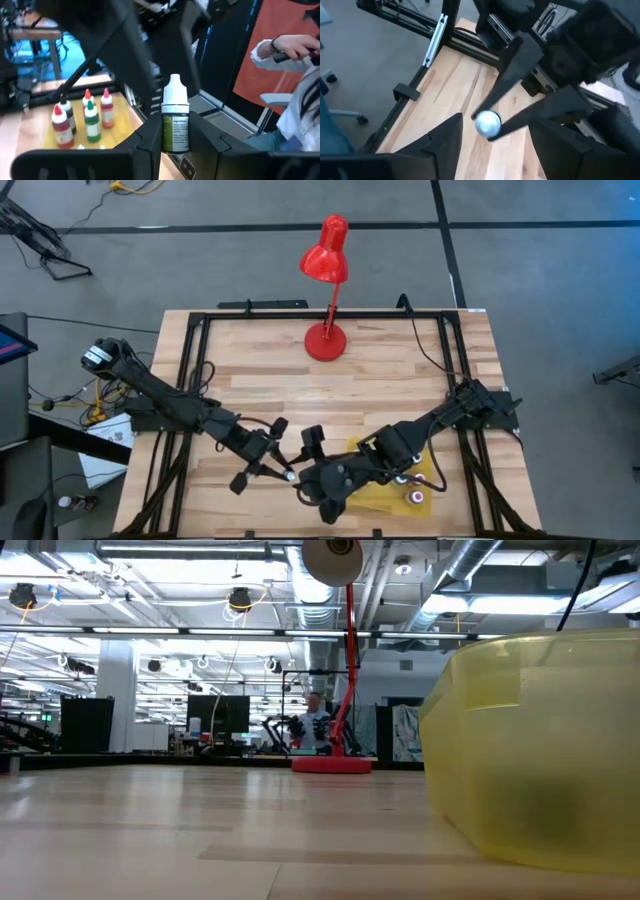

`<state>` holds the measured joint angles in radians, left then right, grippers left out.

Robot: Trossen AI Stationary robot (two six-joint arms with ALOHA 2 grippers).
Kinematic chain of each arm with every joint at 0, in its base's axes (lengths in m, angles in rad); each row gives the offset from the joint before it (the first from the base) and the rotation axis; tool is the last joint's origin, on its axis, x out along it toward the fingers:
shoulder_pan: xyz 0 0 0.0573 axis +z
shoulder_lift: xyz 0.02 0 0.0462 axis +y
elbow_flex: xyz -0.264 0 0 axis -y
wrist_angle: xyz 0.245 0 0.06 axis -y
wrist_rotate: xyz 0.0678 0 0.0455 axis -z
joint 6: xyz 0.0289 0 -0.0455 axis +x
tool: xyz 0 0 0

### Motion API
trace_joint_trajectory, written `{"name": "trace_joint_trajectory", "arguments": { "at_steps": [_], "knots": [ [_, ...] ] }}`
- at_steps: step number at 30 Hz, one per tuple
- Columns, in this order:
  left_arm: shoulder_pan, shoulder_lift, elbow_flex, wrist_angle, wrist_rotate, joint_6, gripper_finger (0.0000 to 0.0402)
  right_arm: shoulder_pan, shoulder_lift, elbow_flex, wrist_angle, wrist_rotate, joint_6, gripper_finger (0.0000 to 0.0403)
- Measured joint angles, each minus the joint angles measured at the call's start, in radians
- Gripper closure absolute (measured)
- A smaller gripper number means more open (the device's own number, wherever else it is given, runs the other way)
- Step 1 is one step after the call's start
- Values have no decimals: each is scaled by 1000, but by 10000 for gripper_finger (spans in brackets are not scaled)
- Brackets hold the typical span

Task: Pick & Place food coloring
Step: Put the green food coloring into the yellow bin

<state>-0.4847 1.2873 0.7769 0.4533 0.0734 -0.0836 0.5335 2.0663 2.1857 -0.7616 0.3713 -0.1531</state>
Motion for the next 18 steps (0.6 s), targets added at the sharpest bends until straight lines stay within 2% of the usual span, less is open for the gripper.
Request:
{"name": "trace_joint_trajectory", "arguments": {
  "at_steps": [8,18],
  "knots": [
    [0,0,0,45,-3,46,332,-6,0,0,0,-16,22,229],
    [0,0,0,56,-3,46,332,-5,0,0,2,-28,22,333]
  ]
}}
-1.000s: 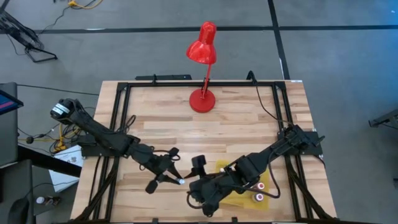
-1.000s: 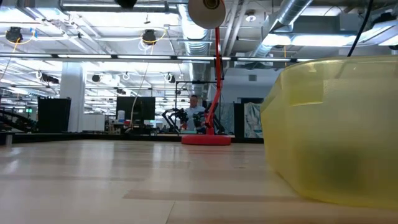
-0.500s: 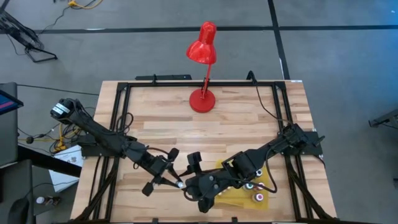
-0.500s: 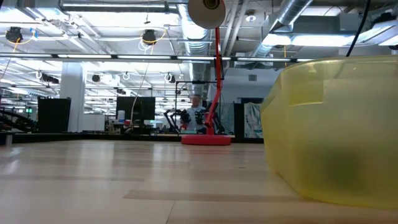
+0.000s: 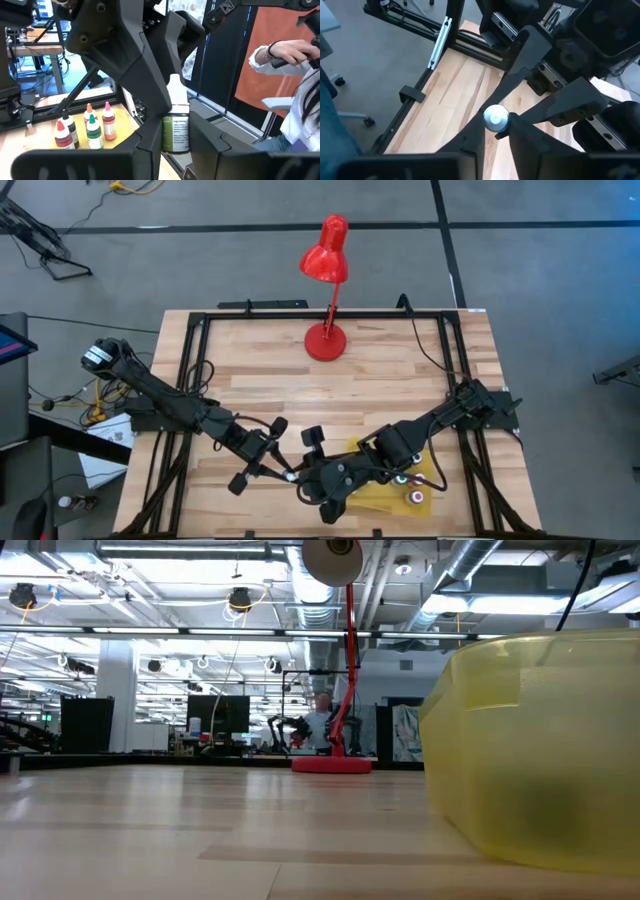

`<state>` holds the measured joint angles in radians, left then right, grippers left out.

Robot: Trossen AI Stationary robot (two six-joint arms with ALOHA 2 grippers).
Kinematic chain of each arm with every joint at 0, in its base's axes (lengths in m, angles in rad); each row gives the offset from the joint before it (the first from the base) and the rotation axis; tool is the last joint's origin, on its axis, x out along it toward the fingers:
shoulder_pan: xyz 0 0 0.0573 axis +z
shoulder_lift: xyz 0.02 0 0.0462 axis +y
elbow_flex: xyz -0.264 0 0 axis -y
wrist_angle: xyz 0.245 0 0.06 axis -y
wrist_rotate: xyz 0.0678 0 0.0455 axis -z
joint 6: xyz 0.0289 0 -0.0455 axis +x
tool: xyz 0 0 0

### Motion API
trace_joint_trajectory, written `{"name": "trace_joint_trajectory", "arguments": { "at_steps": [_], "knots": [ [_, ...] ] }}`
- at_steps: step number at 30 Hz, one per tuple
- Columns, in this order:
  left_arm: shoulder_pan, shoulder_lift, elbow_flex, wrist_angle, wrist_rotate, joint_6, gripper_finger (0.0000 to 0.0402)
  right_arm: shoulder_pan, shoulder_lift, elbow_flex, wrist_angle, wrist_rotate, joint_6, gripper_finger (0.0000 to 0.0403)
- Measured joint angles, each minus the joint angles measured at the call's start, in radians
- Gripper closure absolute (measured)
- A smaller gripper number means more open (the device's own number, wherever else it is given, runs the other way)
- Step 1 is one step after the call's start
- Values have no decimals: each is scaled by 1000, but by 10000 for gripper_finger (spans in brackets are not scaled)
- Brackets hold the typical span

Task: Pick & Place food coloring
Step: Put the green food coloring into the yellow bin

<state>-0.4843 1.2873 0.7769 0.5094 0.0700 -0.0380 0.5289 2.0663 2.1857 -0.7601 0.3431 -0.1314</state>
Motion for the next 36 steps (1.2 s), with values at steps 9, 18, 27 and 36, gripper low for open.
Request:
{"name": "trace_joint_trajectory", "arguments": {
  "at_steps": [9,18,27,36],
  "knots": [
    [-2,-1,0,6,14,-5,332,3,-1,0,-5,-16,2,374],
    [-2,-1,0,14,11,-55,322,5,-1,0,-11,-32,29,399],
    [7,-1,0,20,-102,-95,245,5,0,0,-37,-44,80,403],
    [85,-1,1,-59,-189,-138,181,5,0,7,-108,-48,232,403]
  ]
}}
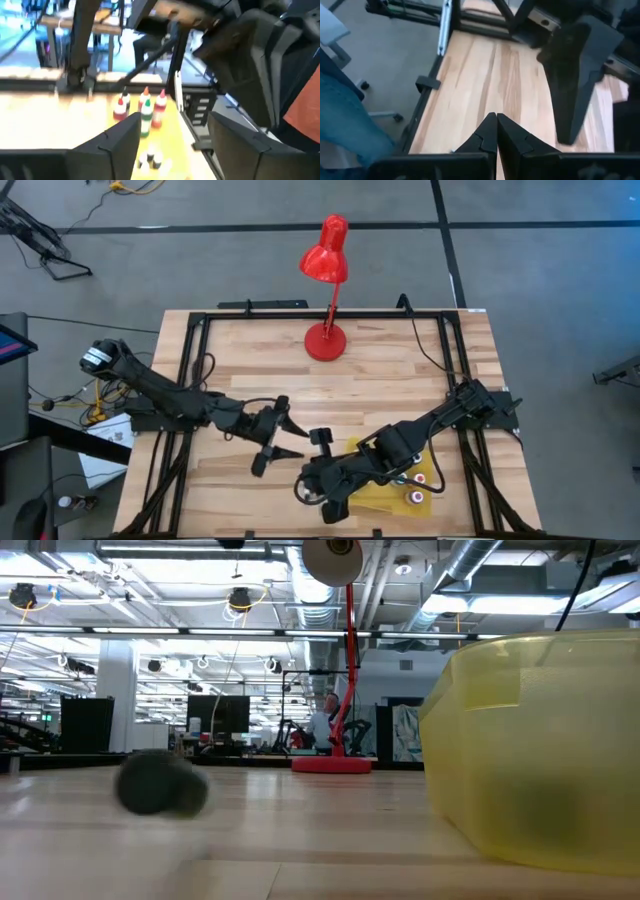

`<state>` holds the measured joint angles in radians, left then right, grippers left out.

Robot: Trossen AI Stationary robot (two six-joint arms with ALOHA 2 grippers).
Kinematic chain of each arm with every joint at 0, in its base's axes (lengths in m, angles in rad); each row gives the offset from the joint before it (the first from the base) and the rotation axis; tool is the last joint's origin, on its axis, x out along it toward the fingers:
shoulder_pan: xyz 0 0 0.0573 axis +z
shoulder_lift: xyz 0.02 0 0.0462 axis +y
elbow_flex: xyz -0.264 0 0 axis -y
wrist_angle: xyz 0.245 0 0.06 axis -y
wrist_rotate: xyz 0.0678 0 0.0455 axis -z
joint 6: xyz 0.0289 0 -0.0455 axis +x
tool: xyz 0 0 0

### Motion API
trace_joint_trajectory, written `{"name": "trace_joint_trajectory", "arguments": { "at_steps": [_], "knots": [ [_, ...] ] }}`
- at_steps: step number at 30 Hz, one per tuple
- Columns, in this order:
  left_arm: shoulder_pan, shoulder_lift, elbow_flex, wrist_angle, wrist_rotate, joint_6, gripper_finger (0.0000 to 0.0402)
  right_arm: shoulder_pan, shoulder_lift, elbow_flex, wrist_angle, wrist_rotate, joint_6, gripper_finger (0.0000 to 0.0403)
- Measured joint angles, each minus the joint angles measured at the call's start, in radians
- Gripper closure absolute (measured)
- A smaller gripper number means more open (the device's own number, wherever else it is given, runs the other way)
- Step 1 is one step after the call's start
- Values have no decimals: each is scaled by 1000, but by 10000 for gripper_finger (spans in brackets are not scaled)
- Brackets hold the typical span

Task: Pick & Place food coloring
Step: Put the green food coloring into the yellow bin

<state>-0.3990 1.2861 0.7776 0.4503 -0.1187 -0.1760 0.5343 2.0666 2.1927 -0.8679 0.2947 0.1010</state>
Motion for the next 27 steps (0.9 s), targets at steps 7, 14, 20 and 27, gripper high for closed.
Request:
{"name": "trace_joint_trajectory", "arguments": {
  "at_steps": [7,14,20,27],
  "knots": [
    [66,0,0,-111,3,-40,139,-1,0,24,-147,18,147,403],
    [108,0,0,-198,8,4,125,0,0,60,-351,21,315,403],
    [119,0,0,-220,63,14,124,13,0,91,-531,20,446,403],
    [91,0,0,-393,337,13,124,57,0,91,-647,21,538,403]
  ]
}}
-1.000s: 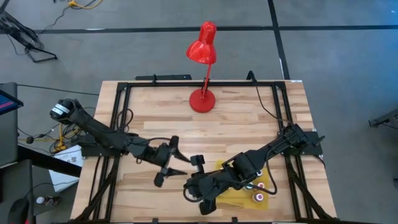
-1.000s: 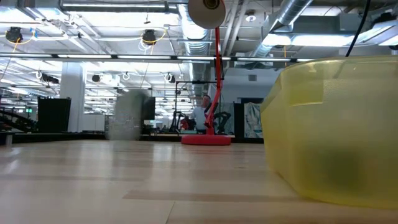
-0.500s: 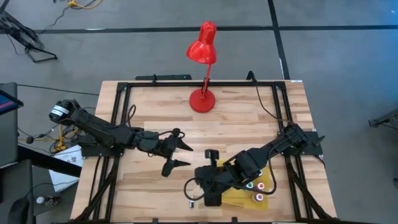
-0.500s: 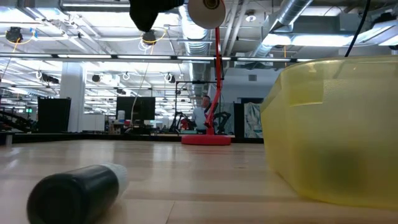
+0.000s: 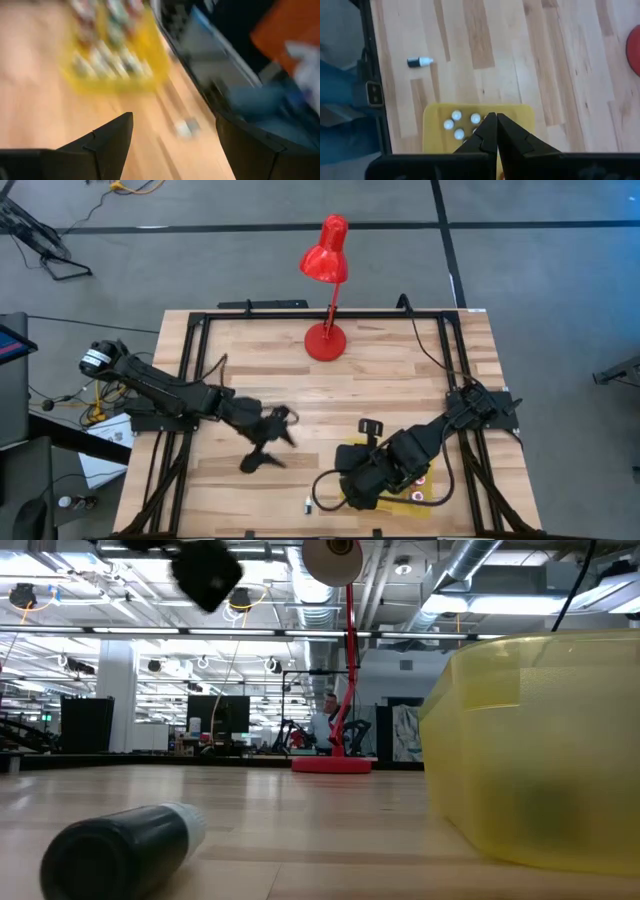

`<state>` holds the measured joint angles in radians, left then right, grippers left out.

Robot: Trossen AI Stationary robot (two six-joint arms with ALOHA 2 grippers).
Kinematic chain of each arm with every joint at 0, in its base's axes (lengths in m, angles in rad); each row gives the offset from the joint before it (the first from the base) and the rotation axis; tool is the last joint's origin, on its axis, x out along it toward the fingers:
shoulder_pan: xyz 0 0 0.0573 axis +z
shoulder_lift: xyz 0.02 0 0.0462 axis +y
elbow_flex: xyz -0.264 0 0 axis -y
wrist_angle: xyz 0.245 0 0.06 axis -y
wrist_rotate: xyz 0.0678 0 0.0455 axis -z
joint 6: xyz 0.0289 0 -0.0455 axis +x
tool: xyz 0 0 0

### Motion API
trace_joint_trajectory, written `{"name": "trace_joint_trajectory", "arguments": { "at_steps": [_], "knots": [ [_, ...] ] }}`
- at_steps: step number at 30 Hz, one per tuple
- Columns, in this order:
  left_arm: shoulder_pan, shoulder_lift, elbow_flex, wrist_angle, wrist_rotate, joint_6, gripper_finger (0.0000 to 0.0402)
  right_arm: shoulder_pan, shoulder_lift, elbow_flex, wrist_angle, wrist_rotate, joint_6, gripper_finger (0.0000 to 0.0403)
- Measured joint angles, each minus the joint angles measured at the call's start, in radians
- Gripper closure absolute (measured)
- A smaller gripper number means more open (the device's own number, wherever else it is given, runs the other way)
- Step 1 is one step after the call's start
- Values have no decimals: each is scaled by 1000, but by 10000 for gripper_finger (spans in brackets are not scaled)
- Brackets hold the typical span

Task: Pick & Place food coloring
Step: Put the green food coloring into the yellow bin

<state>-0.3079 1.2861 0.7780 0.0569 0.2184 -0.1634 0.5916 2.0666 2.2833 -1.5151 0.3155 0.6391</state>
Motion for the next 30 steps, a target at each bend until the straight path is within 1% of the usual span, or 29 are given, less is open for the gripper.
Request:
{"name": "trace_joint_trajectory", "arguments": {
  "at_steps": [1,2,5,6,8,9,11,13,14,16,18,20,24,27,30],
  "knots": [
    [-13,0,0,-49,13,0,124,7,0,0,-4,0,1,403],
    [-28,5,-2,-83,-5,-8,124,15,0,0,-3,3,0,403],
    [-68,41,-18,-114,-169,-75,124,34,0,0,-2,37,4,403],
    [-78,59,-20,-124,-202,-80,124,38,0,0,-2,44,16,403],
    [-100,97,-23,-122,-216,-95,124,38,0,0,-2,48,57,403],
    [-113,114,-23,-116,-216,-131,124,34,0,0,-2,49,86,403],
    [-132,159,-23,-71,-224,-260,124,27,0,0,-2,49,135,403],
    [-148,199,-23,-35,-252,-405,124,18,0,0,-3,48,150,403],
    [-155,219,-23,-17,-264,-452,124,14,0,0,-4,48,149,402],
    [-174,261,-13,-3,-283,-512,124,13,0,0,-26,48,139,393],
    [-191,299,5,-6,-302,-557,124,14,0,-1,-60,46,114,376],
    [-202,334,30,-3,-326,-590,124,15,0,-1,-55,46,56,355],
    [-203,388,97,-35,-370,-671,124,8,0,-1,-56,72,-123,311],
    [-191,405,167,-129,-381,-721,126,-2,0,-1,-56,129,-285,289],
    [-182,404,233,-283,-391,-785,132,-18,-1,-1,-55,178,-446,275]
  ]
}}
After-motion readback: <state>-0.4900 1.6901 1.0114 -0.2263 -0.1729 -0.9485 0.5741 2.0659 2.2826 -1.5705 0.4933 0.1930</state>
